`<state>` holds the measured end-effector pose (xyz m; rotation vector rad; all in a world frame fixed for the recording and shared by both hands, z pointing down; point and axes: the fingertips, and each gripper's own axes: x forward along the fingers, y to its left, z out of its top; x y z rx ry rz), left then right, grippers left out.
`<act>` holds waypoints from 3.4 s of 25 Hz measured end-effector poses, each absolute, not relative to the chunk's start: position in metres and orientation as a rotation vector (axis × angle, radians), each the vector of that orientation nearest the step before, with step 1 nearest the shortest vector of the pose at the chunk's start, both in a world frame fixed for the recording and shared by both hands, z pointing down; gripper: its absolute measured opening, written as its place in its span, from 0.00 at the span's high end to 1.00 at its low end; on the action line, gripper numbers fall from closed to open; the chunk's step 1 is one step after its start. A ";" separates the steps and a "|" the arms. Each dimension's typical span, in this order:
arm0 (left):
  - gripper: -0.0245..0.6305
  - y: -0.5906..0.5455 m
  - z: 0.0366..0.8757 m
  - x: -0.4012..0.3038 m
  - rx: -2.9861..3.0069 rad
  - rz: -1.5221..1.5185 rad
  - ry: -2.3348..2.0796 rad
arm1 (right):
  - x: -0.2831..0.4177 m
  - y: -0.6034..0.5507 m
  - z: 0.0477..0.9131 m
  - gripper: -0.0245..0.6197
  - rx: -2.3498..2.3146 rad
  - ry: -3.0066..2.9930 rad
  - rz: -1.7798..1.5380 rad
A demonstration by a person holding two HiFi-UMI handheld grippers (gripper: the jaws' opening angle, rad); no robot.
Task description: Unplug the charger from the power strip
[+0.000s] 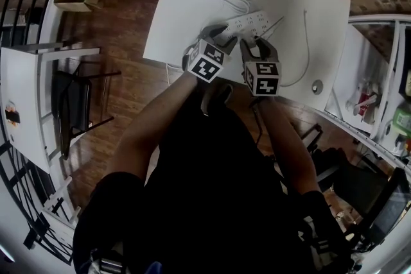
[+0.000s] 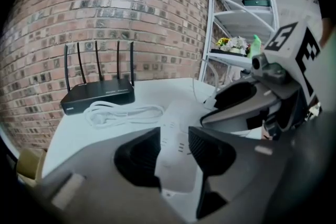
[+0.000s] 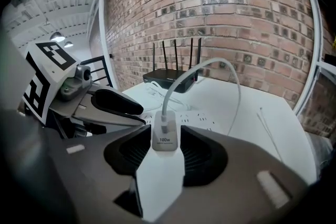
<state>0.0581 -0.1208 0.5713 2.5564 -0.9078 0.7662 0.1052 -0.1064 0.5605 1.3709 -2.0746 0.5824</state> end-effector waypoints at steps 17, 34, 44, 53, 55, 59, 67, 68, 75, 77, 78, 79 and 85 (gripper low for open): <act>0.71 -0.124 0.588 0.061 2.565 0.856 -0.894 | 0.102 -0.112 0.581 0.74 1.343 -2.032 0.547; 0.70 -0.122 0.595 0.062 2.532 0.972 -0.877 | 0.096 -0.114 0.571 0.75 1.352 -2.037 0.554; 0.70 -0.122 0.595 0.063 2.536 0.970 -0.864 | 0.099 -0.111 0.577 0.75 1.354 -2.031 0.557; 0.70 -0.118 0.595 0.067 2.544 0.986 -0.839 | 0.103 -0.107 0.574 0.75 1.388 -2.021 0.568; 0.70 -0.119 0.595 0.068 2.543 0.987 -0.839 | 0.103 -0.108 0.572 0.75 1.393 -2.022 0.569; 0.70 -0.119 0.596 0.069 2.548 0.985 -0.834 | 0.106 -0.107 0.574 0.75 1.405 -2.020 0.570; 0.71 -0.123 0.595 0.067 2.534 0.976 -0.861 | 0.101 -0.111 0.543 0.75 1.459 -2.113 0.488; 0.71 -0.123 0.596 0.067 2.530 0.973 -0.866 | 0.102 -0.110 0.541 0.75 1.466 -2.122 0.512; 0.70 -0.124 0.589 0.066 2.497 0.915 -0.892 | 0.119 -0.104 0.528 0.75 1.582 -2.187 0.785; 0.70 -0.125 0.580 0.066 2.504 0.871 -0.907 | 0.125 -0.101 0.523 0.75 1.614 -2.208 0.846; 0.70 -0.125 0.574 0.067 2.506 0.847 -0.909 | 0.128 -0.100 0.520 0.75 1.629 -2.214 0.871; 0.70 -0.124 0.569 0.067 2.504 0.824 -0.908 | 0.132 -0.098 0.517 0.75 1.644 -2.217 0.893; 0.70 -0.117 0.538 0.068 2.468 0.685 -0.898 | 0.151 -0.089 0.508 0.74 1.720 -2.223 0.985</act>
